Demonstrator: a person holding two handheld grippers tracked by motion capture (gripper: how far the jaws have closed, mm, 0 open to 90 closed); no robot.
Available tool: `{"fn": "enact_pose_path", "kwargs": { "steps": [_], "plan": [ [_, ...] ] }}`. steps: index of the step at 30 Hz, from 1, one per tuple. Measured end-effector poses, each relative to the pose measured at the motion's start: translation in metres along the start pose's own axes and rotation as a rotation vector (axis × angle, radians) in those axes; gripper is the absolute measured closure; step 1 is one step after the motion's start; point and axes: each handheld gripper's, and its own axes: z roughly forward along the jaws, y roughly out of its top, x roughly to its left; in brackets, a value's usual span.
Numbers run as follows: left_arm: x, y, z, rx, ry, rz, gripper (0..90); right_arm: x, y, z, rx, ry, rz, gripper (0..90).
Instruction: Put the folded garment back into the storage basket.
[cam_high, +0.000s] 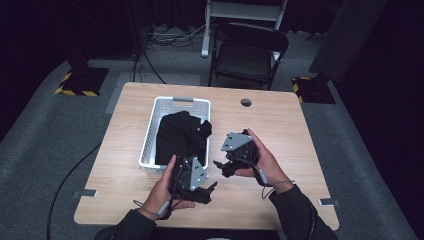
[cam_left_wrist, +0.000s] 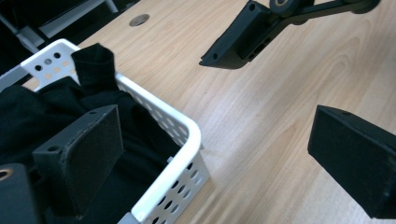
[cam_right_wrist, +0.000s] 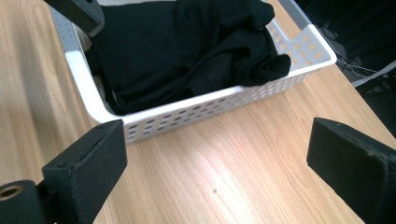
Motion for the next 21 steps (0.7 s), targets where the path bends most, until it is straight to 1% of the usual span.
{"fn": "enact_pose_path", "kwargs": {
  "steps": [3, 5, 6, 8, 12, 14, 15, 18, 21],
  "plan": [
    [-0.003, 0.001, 0.0, 0.005, -0.002, 0.027, 4.1, 0.001, -0.004, -0.001, 0.001, -0.011, 0.001, 4.6],
    [-0.004, 0.002, 0.0, 0.003, -0.006, 0.026, 4.2, 0.002, -0.008, -0.002, -0.002, -0.006, -0.002, 4.6],
    [-0.006, 0.002, 0.0, 0.005, -0.016, 0.033, 4.2, 0.003, -0.01, -0.003, 0.001, -0.009, -0.006, 4.6],
    [-0.009, 0.002, 0.001, 0.007, -0.018, 0.04, 4.1, 0.004, -0.013, -0.004, 0.005, -0.014, -0.009, 4.5],
    [-0.014, 0.002, 0.003, 0.012, -0.027, 0.043, 4.1, 0.006, -0.021, -0.008, 0.004, -0.015, -0.007, 4.3],
    [-0.016, 0.002, 0.004, 0.015, -0.04, 0.049, 4.2, 0.008, -0.025, -0.01, 0.002, -0.017, -0.003, 4.3],
    [-0.017, 0.001, 0.004, 0.021, -0.035, 0.057, 4.2, 0.008, -0.027, -0.01, 0.002, -0.018, 0.0, 4.3],
    [-0.02, -0.001, 0.006, 0.025, -0.042, 0.055, 4.1, 0.01, -0.034, -0.013, 0.006, -0.018, 0.001, 3.8],
    [-0.023, -0.003, 0.008, 0.038, -0.053, 0.063, 4.2, 0.011, -0.041, -0.015, 0.011, -0.02, 0.002, 3.5]
  ]
}}
